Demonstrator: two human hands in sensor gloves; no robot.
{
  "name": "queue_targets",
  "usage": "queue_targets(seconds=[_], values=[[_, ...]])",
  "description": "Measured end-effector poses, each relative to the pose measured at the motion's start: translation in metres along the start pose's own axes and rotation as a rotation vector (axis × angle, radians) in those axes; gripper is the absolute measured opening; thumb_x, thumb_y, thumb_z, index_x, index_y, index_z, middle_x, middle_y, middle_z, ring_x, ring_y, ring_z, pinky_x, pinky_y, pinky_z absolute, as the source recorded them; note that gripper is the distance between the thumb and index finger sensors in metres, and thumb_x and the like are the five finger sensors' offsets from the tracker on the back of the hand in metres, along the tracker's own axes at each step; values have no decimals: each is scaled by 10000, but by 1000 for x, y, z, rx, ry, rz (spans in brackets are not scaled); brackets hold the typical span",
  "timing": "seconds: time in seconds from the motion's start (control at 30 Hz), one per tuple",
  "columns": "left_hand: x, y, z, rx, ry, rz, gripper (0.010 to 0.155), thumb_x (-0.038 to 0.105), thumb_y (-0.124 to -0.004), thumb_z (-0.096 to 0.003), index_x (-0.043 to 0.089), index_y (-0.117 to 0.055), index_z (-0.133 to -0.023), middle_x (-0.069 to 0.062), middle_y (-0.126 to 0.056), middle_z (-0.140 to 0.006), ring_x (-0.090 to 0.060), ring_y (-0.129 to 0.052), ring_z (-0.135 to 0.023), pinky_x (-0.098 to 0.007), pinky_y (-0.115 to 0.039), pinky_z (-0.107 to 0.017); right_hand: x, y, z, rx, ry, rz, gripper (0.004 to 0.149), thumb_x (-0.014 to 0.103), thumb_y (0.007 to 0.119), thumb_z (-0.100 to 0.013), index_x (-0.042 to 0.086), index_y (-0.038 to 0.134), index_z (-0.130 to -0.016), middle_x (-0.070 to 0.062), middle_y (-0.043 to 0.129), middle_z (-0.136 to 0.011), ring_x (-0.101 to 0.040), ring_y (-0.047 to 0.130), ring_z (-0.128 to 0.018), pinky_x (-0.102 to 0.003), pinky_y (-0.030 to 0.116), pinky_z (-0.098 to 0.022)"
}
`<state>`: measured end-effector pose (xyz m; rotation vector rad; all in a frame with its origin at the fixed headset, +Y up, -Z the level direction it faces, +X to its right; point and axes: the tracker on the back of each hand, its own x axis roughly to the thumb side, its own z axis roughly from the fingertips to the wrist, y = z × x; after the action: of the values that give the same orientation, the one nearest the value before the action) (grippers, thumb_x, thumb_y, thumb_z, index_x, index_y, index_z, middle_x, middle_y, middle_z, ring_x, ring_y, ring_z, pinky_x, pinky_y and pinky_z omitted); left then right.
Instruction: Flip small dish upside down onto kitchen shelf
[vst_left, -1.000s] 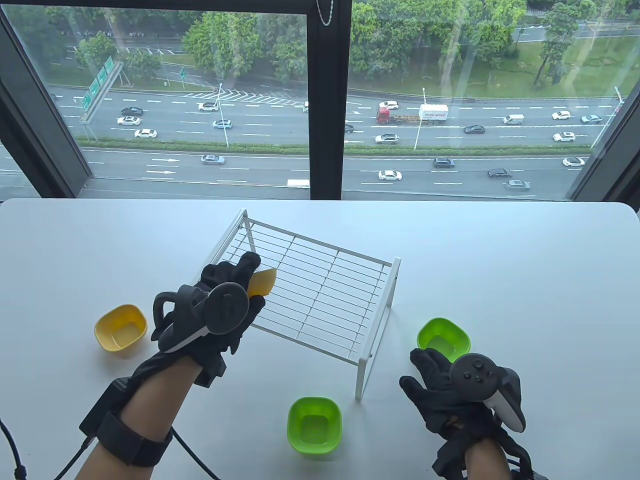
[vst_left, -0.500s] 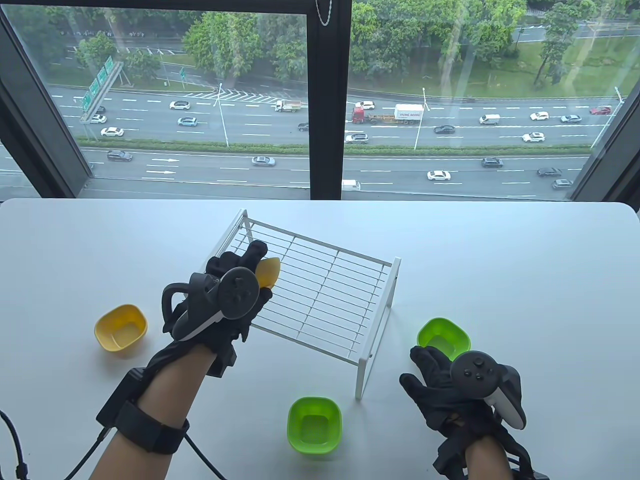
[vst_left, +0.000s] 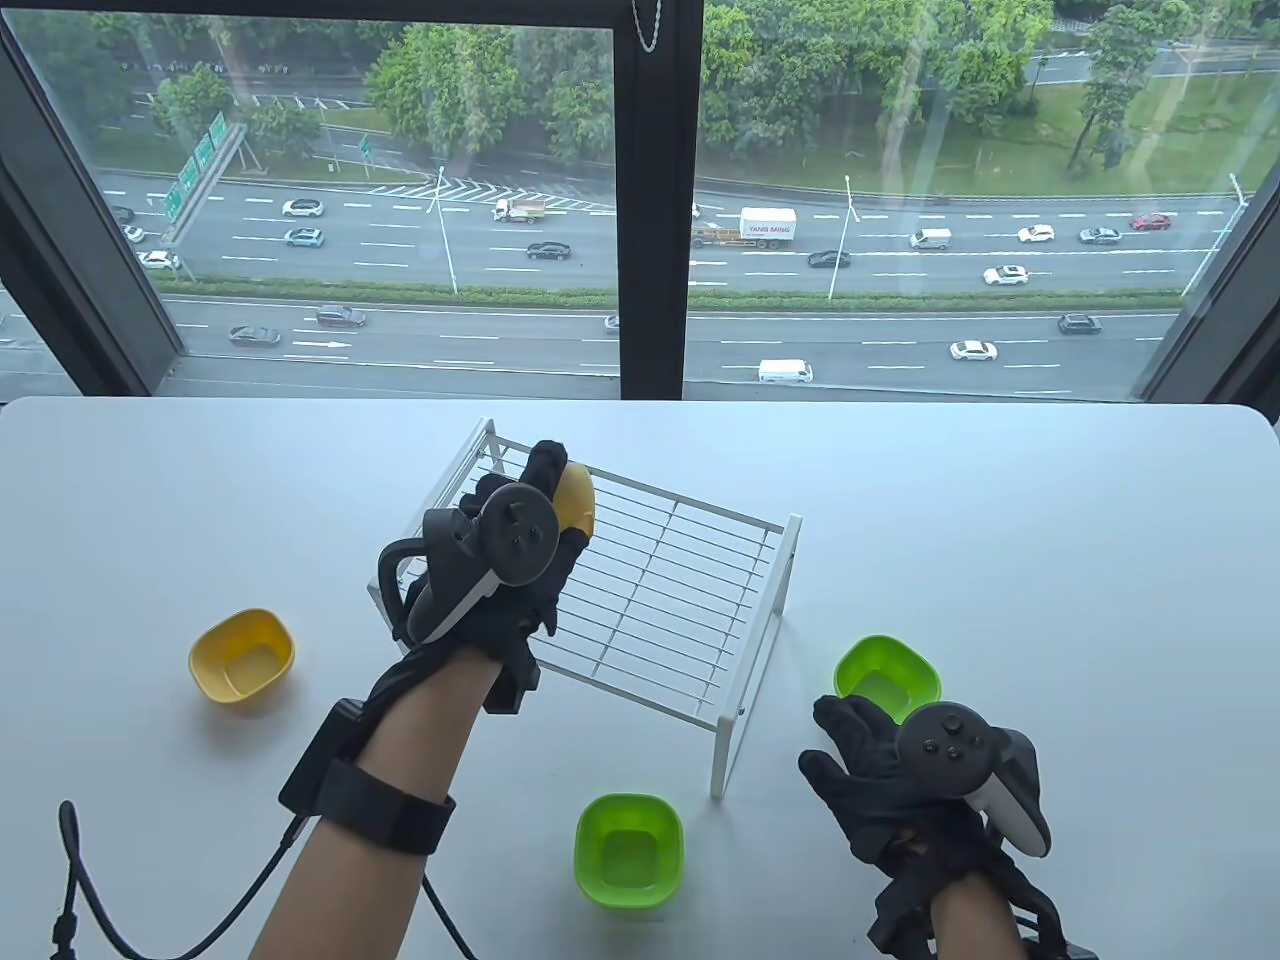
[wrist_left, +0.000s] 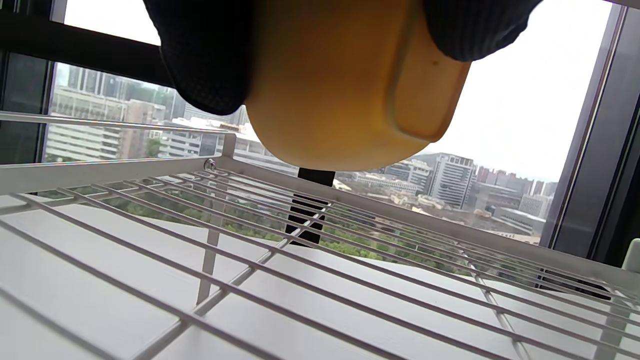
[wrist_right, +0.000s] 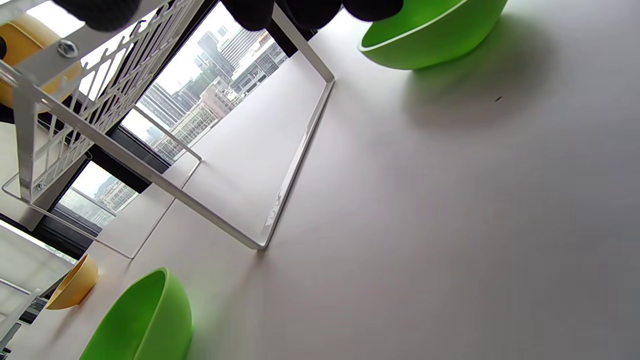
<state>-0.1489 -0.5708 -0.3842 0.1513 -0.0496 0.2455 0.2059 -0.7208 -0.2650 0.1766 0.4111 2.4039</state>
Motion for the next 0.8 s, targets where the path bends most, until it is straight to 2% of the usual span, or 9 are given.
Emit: queue_targets(seconds=[0.13, 0.23, 0.3, 0.4, 0.5, 0.57, 0.63, 0.77, 0.8], values=[[1, -5, -12, 30, 44, 119, 770, 506, -752, -419, 249, -424, -1067, -5, -691, -947, -209, -958, -701, -397, -997, -481, 0, 0, 0, 4, 0, -7, 768, 644, 581, -504, 234, 343, -1109, -159, 269, -1181, -442, 332, -1049, -671, 319, -719], [-3, -14, -19, -16, 115, 181, 767, 498, -755, -421, 222, -449, -1068, -51, -659, -1035, -218, -993, -676, -395, -1020, -448, -1, 0, 0, 23, 8, -28, 766, 644, 579, -506, 237, 340, -1110, -163, 255, -1181, -446, 322, -1048, -672, 316, -719], [-7, -19, -23, -3, 140, 217, 743, 490, -751, -425, 307, -438, -1074, -60, -652, -1055, -228, -1006, -662, -403, -1026, -430, -1, 1, -1, 29, 9, -34, 769, 650, 575, -507, 239, 338, -1112, -164, 252, -1182, -447, 319, -1048, -670, 318, -720], [-11, -23, -29, -6, 174, 220, 630, 482, -736, -435, 504, -506, -1021, -72, -651, -1069, -229, -1029, -627, -400, -1041, -391, -1, 1, 0, 34, 9, -34, 767, 655, 573, -506, 247, 341, -1112, -164, 251, -1182, -448, 317, -1048, -670, 320, -720], [-14, -30, -36, -66, 209, 225, 556, 477, -716, -444, 515, -615, -989, -91, -650, -1074, -275, -1043, -593, -407, -1048, -363, -1, 1, 0, 37, 7, -35, 772, 661, 570, -504, 247, 340, -1114, -167, 250, -1182, -450, 317, -1047, -668, 321, -720], [-19, -36, -38, -58, 206, 311, 542, 475, -705, -447, 498, -645, -985, -116, -672, -1063, -268, -1044, -607, -414, -1046, -334, -1, 1, 1, 40, 8, -47, 779, 670, 565, -500, 251, 335, -1114, -169, 245, -1182, -452, 316, -1046, -670, 318, -720], [-22, -37, -42, -101, 239, 318, 538, 482, -685, -454, 497, -639, -990, -121, -662, -1071, -334, -1035, -598, -413, -1040, -344, -3, 1, 2, 54, 18, -72, 789, 677, 562, -496, 248, 327, -1116, -173, 236, -1182, -459, 291, -1048, -674, 311, -718], [-29, -37, -48, -98, 292, 318, 545, 477, -676, -453, 447, -666, -997, -159, -669, -1055, -362, -998, -606, -432, -1019, -320, -3, 0, 2, 47, 14, -76, 790, 675, 565, -496, 244, 331, -1115, -175, 243, -1180, -460, 292, -1048, -674, 312, -717], [-30, -38, -49, -120, 314, 302, 550, 484, -661, -455, 437, -653, -1002, -165, -666, -1047, -359, -967, -629, -419, -976, -389, -3, 0, 2, 46, 14, -77, 787, 675, 566, -495, 247, 334, -1114, -173, 244, -1181, -460, 292, -1047, -674, 312, -716]])
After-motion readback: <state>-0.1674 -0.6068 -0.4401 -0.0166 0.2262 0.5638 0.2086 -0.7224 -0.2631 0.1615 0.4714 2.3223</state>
